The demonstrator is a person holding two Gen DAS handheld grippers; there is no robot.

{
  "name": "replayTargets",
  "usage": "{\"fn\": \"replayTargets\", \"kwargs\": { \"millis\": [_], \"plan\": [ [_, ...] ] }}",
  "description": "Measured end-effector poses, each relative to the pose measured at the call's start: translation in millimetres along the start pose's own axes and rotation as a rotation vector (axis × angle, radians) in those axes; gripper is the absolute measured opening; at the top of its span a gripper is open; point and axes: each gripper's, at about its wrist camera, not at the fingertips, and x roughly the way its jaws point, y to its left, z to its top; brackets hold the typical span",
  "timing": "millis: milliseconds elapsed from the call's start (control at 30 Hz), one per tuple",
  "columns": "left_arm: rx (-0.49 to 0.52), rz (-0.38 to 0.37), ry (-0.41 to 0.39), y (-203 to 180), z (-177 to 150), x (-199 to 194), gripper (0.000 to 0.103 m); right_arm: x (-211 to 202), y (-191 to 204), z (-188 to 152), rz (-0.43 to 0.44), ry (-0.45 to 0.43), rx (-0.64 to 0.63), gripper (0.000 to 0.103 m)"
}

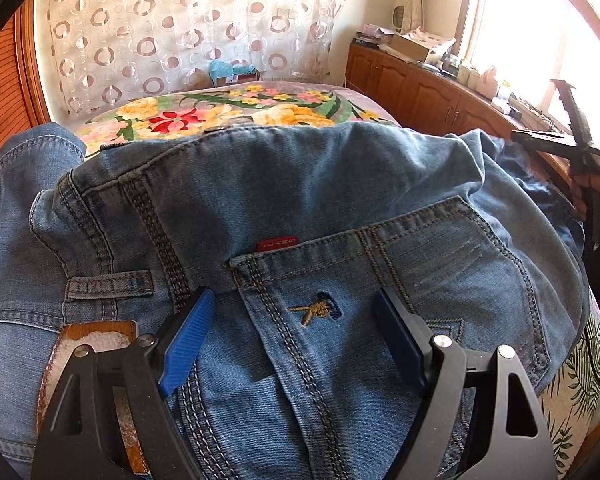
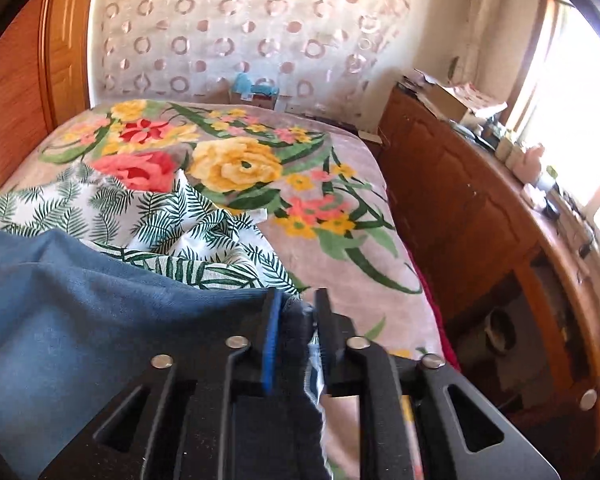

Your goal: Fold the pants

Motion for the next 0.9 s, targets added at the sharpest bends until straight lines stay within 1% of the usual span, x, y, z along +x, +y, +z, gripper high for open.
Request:
{"fn": "replayTargets", "kwargs": {
  "millis": [33,67,133,233,367,467,600,700,800,900],
  "plan": [
    [0.001,0.001,0.001,-0.4,-0.1,0.7,0.082,-1.8,-2.2,3.3,-0.003,-0.007,0.006,0.031],
    [0.002,0.002,0.003,-1.0,-0.2,1.5,0.082,-6.1,-3.9,0.7,0.001,-0.013,0.016,0.040],
    [0.005,0.005,0.005,-1.4,-0.4,2.2,0.082,-17.1,-9.6,-10.2,0.020,-0.019,0.045,0.048],
    [0.008,0.010,0.008,-2.4,0.3,1.8,0.083,-34.1,-19.6,-31.0,0.056,-0.026,0.088,0.050],
    [0.007,0.009,0.008,-2.7,0.5,2.0,0.083,-59.8,-30.8,-65.9,0.102,0.002,0.126,0.056],
    [0.012,0.016,0.010,-3.9,0.5,2.6,0.083,-77.6,-38.7,-93.0,0.106,0.024,0.150,0.058],
    [0.012,0.015,0.008,-5.8,-0.1,3.1,0.083,-91.2,-48.7,-118.0,0.120,0.047,0.194,0.059],
    [0.011,0.009,0.003,-6.3,-0.8,0.4,0.083,-94.1,-51.2,-125.7,0.133,0.061,0.218,0.059],
    [-0.002,0.007,-0.003,-5.6,-3.8,-10.1,0.083,-93.4,-52.8,-127.1,0.176,0.068,0.243,0.059],
    [0.007,0.024,-0.009,-7.4,-9.0,-21.7,0.083,-89.8,-51.0,-127.1,0.178,0.082,0.242,0.059]
  ]
}}
